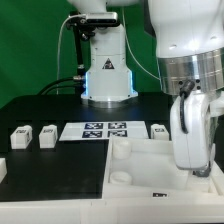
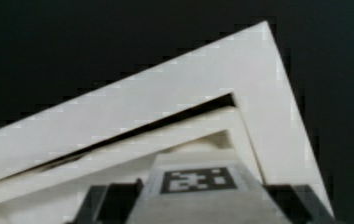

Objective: Assemble one leg

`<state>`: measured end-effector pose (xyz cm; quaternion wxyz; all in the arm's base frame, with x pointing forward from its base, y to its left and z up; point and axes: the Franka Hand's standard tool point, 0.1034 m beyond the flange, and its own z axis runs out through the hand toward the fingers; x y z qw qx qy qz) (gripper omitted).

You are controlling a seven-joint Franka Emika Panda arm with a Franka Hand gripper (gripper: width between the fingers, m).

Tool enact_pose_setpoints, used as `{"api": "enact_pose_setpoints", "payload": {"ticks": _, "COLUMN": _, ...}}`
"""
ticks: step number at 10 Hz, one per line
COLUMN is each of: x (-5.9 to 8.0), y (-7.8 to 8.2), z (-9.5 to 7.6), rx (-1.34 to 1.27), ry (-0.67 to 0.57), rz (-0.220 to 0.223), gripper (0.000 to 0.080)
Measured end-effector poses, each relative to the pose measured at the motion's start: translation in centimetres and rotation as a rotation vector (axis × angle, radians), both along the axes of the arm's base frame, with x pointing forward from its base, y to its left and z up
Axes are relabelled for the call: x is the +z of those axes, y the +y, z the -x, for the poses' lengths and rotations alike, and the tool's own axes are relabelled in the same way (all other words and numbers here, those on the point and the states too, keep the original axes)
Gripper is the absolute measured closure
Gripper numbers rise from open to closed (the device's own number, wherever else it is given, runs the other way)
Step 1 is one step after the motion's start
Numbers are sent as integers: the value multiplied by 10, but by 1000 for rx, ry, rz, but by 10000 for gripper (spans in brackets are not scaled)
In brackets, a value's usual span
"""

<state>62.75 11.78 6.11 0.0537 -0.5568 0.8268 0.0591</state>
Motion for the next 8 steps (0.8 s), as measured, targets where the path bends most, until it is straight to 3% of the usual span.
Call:
{"api": "enact_pose_setpoints", "payload": {"ticks": 1, "x": 0, "y": 0, "z": 0, "rx": 3, "ry": 0, "rz": 0, "gripper": 410}}
{"api": "enact_pose_setpoints", "payload": {"ticks": 2, "x": 0, "y": 1, "z": 0, "rx": 3, "ry": 0, "rz": 0, "gripper": 233}}
{"api": "enact_pose_setpoints", "payload": {"ticks": 3, "x": 0, "y": 4, "z": 2, "rx": 7, "ry": -2, "rz": -1, "gripper": 233}}
{"api": "enact_pose_setpoints", "payload": {"ticks": 4, "x": 5, "y": 11, "z": 9, "rx": 17, "ry": -9, "rz": -3, "gripper": 167}}
{"api": "enact_pose_setpoints", "payload": {"ticks": 6, "x": 21, "y": 22, "z": 23, "rx": 35, "ry": -13, "rz": -18, "gripper": 155}}
{"api": "enact_pose_setpoints", "payload": {"ticks": 8, "x": 22, "y": 23, "z": 24, "rx": 38, "ry": -10, "rz": -19, "gripper": 151}}
